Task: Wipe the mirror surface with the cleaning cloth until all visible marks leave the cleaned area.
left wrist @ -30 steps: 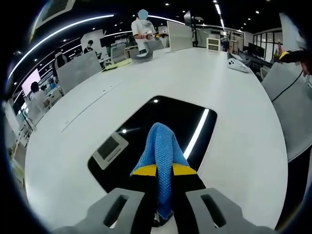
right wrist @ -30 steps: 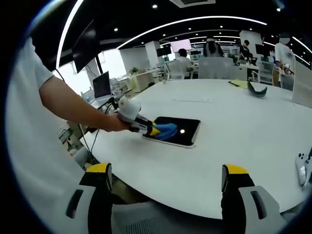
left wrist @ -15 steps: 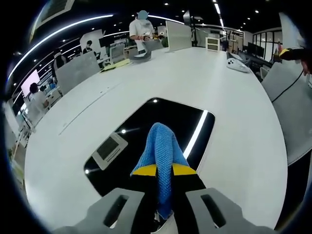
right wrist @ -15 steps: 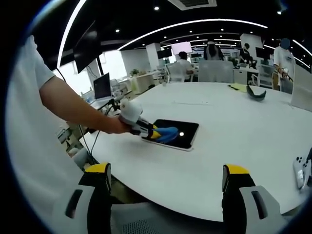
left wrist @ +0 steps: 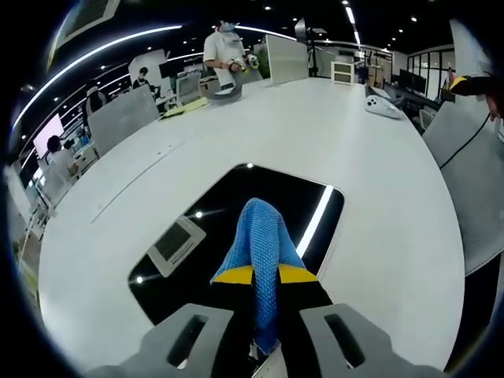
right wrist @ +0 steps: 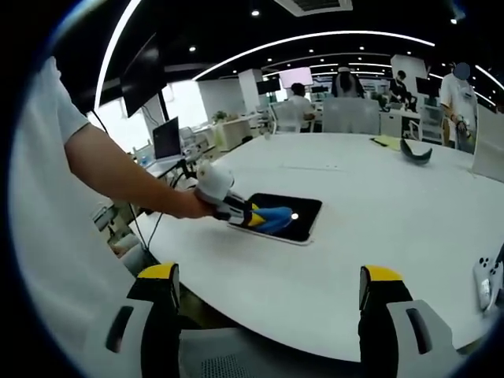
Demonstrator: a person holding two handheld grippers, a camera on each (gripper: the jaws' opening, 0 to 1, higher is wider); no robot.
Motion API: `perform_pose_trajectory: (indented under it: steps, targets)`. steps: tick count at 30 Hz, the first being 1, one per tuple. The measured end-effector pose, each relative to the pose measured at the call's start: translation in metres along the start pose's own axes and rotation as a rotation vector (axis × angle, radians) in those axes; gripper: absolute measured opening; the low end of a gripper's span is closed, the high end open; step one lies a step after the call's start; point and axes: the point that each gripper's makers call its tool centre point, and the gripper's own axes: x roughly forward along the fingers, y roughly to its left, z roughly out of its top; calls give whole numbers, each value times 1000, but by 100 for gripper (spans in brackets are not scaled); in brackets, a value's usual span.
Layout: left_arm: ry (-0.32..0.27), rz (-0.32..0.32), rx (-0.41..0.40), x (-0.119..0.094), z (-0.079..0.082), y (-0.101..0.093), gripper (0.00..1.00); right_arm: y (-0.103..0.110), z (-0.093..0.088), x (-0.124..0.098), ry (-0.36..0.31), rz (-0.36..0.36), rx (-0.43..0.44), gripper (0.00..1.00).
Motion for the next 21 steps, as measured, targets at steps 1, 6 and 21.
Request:
perform_pose_trajectory:
  steps: [1,6,21]
  targets:
    - [-1,-2,4,1,0,0,6,-1,0,0,1,-2,-2,94]
    - [-1,-10,3,3,3,-3,6,-2,1,-1,-3,-3,0,94]
    - [-2,-16,19,11,12,-12,6,-8,-1,-1,-15,-7,18,94]
